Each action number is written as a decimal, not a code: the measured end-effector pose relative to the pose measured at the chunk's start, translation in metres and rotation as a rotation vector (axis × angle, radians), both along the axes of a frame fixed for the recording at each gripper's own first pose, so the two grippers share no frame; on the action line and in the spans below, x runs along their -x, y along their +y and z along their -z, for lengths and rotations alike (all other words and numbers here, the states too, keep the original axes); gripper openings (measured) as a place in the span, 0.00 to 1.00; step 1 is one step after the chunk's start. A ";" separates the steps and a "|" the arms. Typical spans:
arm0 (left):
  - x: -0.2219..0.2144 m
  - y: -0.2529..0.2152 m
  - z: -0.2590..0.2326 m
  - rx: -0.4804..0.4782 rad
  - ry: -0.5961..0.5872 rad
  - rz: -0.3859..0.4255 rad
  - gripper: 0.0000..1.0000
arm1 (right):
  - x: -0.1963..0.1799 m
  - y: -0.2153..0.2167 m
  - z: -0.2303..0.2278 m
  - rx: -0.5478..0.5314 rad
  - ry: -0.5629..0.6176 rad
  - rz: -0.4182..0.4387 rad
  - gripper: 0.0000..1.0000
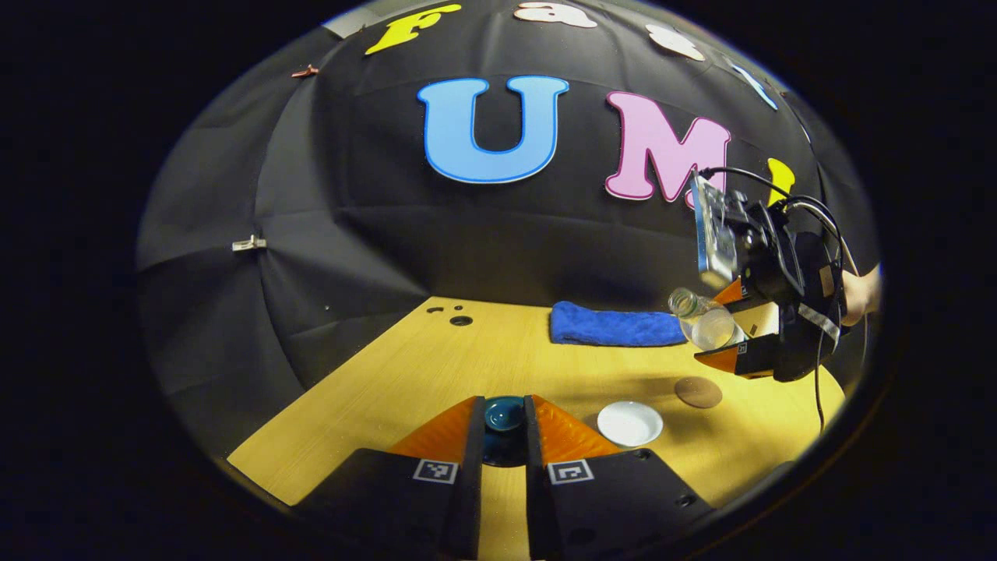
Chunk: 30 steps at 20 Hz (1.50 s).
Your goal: Open the teacup lid with one hand, grasp the water bottle and pour water into the teacup with the other hand; after pouring, place the water bottle on the coaster and then close the teacup lid.
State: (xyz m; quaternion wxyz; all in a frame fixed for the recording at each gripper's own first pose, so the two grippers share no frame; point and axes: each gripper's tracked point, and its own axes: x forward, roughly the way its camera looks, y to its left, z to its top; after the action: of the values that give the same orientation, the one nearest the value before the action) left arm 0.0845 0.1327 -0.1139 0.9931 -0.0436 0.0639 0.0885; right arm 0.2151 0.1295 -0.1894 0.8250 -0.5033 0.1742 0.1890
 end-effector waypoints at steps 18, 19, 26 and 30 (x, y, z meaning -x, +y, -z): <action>-0.044 -0.072 0.000 0.022 0.007 0.050 0.24 | -0.028 0.002 0.047 -0.881 -0.056 0.169 0.75; -0.045 -0.074 0.001 0.026 0.010 0.050 0.24 | -0.028 -0.001 0.049 -0.871 -0.061 0.178 0.74; -0.049 -0.082 0.004 0.031 0.017 0.061 0.28 | -0.019 -0.004 0.052 -0.872 -0.049 0.185 0.79; -0.047 -0.084 0.002 0.027 0.016 0.064 0.24 | -0.016 -0.006 0.058 -0.870 -0.024 0.200 0.81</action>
State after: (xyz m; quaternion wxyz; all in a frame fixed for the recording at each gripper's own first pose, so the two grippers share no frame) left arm 0.1310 0.0488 -0.1160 0.9942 -0.0544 0.0743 0.0564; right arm 0.2315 0.1239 -0.2470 0.9762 -0.0924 0.1168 0.1579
